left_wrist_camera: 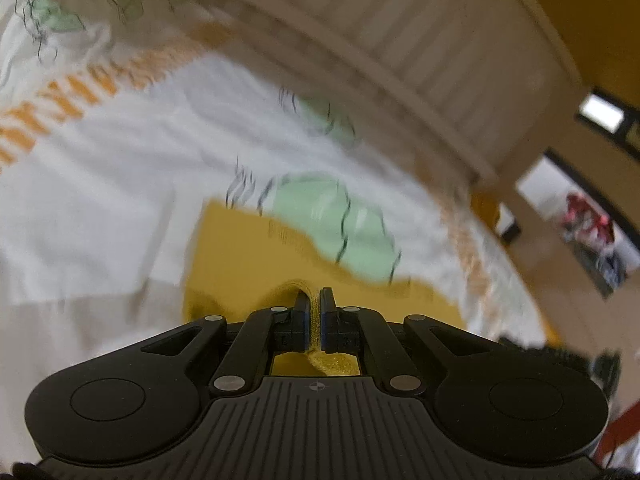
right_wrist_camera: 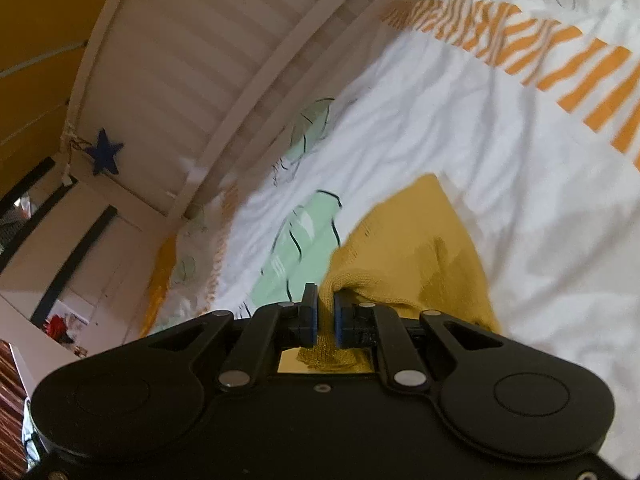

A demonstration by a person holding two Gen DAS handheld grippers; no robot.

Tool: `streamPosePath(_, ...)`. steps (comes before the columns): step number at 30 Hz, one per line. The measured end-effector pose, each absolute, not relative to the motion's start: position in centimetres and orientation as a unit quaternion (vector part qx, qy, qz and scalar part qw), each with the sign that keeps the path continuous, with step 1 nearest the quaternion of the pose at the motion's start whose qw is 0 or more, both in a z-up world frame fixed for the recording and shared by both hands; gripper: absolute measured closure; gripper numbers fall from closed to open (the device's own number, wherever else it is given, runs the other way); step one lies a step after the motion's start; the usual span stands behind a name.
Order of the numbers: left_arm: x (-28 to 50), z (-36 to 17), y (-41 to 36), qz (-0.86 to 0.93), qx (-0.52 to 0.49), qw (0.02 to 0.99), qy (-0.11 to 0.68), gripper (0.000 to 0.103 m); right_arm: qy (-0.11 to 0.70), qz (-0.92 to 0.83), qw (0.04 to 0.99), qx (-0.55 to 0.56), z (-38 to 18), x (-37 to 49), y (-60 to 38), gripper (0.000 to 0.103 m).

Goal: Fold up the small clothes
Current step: 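Lift the held hem with both tools and fold it toward the collar, then open both tools to release the folded hem onto the sweater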

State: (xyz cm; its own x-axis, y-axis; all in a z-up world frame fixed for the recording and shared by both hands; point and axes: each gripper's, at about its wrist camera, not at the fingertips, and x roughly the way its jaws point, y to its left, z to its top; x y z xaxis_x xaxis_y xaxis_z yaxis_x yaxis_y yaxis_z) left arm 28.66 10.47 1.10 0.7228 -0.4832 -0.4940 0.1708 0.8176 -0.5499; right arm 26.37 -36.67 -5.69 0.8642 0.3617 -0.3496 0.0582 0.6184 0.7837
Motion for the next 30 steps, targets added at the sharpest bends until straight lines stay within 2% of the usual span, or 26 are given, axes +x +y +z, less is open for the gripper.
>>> streamPosePath(4, 32.0, 2.0, 10.6, -0.159, -0.243, 0.907, 0.306, 0.099, 0.248, 0.079, 0.865, 0.428, -6.0, 28.5, -37.0, 0.086)
streamPosePath(10, 36.8, -0.5, 10.3, -0.128, -0.260, 0.897, 0.334, 0.099, 0.268, 0.047, 0.852, 0.447, -8.1, 32.0, -38.1, 0.085)
streamPosePath(11, 37.5, -1.1, 10.4, -0.124, -0.258, 0.894, 0.344, 0.099, 0.273, 0.044, 0.852, 0.445, -8.5, 32.3, -38.2, 0.081)
streamPosePath(14, 38.7, -2.8, 10.5, -0.110, -0.247, 0.889, 0.370, 0.096, 0.289, 0.030, 0.849, 0.442, -9.2, 33.1, -38.2, 0.079)
streamPosePath(15, 39.0, -3.1, 10.6, -0.106, -0.245, 0.887, 0.378, 0.092, 0.289, 0.026, 0.850, 0.440, -9.2, 33.0, -38.2, 0.079)
streamPosePath(16, 39.1, -3.3, 10.7, -0.103, -0.243, 0.886, 0.382, 0.082, 0.286, 0.024, 0.855, 0.433, -9.0, 32.8, -38.1, 0.074)
streamPosePath(18, 38.6, -3.1, 11.1, -0.098, -0.239, 0.893, 0.367, 0.072, 0.278, 0.019, 0.867, 0.414, -8.5, 32.2, -38.0, 0.043)
streamPosePath(20, 37.9, -2.2, 11.5, -0.093, -0.224, 0.907, 0.343, 0.065, 0.268, 0.011, 0.882, 0.387, -7.7, 31.4, -37.9, 0.031)
streamPosePath(25, 35.6, -0.1, 10.6, -0.102, -0.152, 0.930, 0.318, 0.062, 0.267, -0.002, 0.915, 0.303, -5.3, 30.3, -36.8, 0.031)
streamPosePath(30, 31.7, -1.4, 7.9, -0.145, -0.045, 0.932, 0.328, 0.061, 0.282, 0.030, 0.941, 0.183, -3.7, 28.9, -31.8, 0.031)
